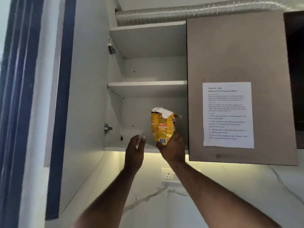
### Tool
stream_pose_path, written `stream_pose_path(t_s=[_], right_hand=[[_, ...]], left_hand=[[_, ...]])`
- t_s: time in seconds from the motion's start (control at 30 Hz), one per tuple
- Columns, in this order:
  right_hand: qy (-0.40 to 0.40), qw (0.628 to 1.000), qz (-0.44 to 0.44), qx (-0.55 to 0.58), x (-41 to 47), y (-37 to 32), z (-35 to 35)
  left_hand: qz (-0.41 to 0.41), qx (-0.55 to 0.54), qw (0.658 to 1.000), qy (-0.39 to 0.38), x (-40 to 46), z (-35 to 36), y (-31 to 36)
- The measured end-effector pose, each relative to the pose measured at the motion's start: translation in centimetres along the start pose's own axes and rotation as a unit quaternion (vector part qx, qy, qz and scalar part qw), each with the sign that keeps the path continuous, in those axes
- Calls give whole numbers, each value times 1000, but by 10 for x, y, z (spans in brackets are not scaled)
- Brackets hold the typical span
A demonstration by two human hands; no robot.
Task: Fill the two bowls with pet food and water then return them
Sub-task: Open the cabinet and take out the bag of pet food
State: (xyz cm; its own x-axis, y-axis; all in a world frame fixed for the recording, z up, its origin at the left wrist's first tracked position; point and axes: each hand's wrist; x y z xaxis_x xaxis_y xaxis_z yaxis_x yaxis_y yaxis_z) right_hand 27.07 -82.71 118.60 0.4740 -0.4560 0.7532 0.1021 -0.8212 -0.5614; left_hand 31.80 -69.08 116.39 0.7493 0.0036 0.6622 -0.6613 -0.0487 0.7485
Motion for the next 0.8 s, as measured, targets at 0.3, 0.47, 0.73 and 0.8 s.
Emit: stream_pose_path(t_s=[0.3, 0.47, 0.73, 0.8], right_hand=[[2, 996, 75, -48, 75, 17, 81], [-1, 983, 151, -108, 104, 10, 116], [53, 979, 169, -101, 119, 16, 132], [49, 984, 154, -74, 118, 21, 123]], left_hand=[[35, -14, 999, -18, 89, 17, -39], [26, -27, 999, 19, 122, 31, -54], [-20, -53, 998, 5, 143, 37, -72], [-35, -64, 997, 4, 145, 35, -73]])
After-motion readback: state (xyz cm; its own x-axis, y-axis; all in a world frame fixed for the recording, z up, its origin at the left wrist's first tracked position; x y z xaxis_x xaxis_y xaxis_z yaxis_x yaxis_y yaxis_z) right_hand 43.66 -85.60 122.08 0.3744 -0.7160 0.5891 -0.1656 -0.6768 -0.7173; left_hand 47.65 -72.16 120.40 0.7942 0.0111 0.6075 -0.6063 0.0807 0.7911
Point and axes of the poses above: each hand's wrist, its own x-axis towards the middle knuckle, its own z-axis out of the palm, y = z × x, and after that the axes turned 1 degree about -z, right-handed
